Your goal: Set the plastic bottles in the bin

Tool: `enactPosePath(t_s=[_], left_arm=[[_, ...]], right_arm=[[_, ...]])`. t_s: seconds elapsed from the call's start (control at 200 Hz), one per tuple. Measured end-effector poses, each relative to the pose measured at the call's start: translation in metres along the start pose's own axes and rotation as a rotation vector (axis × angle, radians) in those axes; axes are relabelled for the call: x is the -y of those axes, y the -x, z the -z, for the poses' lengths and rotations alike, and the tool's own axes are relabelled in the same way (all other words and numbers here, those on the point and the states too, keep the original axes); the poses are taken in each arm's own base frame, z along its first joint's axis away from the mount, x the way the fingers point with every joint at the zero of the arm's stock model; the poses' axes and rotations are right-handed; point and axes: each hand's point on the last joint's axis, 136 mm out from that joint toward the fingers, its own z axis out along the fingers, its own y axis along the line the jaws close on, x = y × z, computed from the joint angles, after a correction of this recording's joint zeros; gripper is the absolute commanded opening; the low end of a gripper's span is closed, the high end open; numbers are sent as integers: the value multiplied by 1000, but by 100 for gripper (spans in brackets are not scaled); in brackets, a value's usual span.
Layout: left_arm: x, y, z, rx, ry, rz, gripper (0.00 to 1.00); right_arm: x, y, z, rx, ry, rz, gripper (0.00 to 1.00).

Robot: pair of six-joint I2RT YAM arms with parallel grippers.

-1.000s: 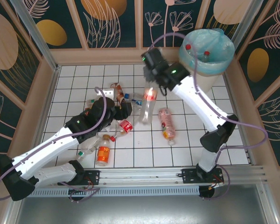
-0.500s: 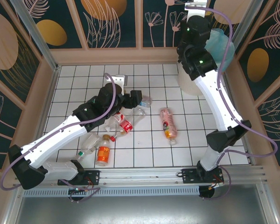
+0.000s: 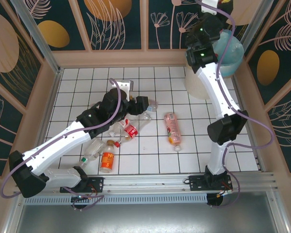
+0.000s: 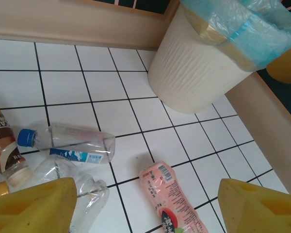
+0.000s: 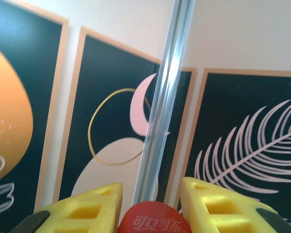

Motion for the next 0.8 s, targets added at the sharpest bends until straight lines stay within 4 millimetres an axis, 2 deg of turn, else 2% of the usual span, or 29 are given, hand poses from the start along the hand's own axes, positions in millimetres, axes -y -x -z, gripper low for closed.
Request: enactPosePath(t_s=[0.185,0.45,0.53,0.711,0.751,0.801], left_arm=[[-1,-4,0,-8,-3,13,77],[-4,-13,-3,-30,-3,31,77],[-4,-15,-4,-36,-4,39,77],[-10,-25,-7,-54,6,54,77],[-10,-26,-8,-56,7,58,77],[-10,-26,-8,-56,8,61,77]], right_arm=[[-37,-49,5,-81,58,97,0],[-80,-138,28,-237,159,204,0],[-85,-154,33,-277,179,206,0],[-92,-175,42,-349,213,200,0],[-93,-180,44,-364,221,203,4],[-94,-184,46,-380,228,206,24]])
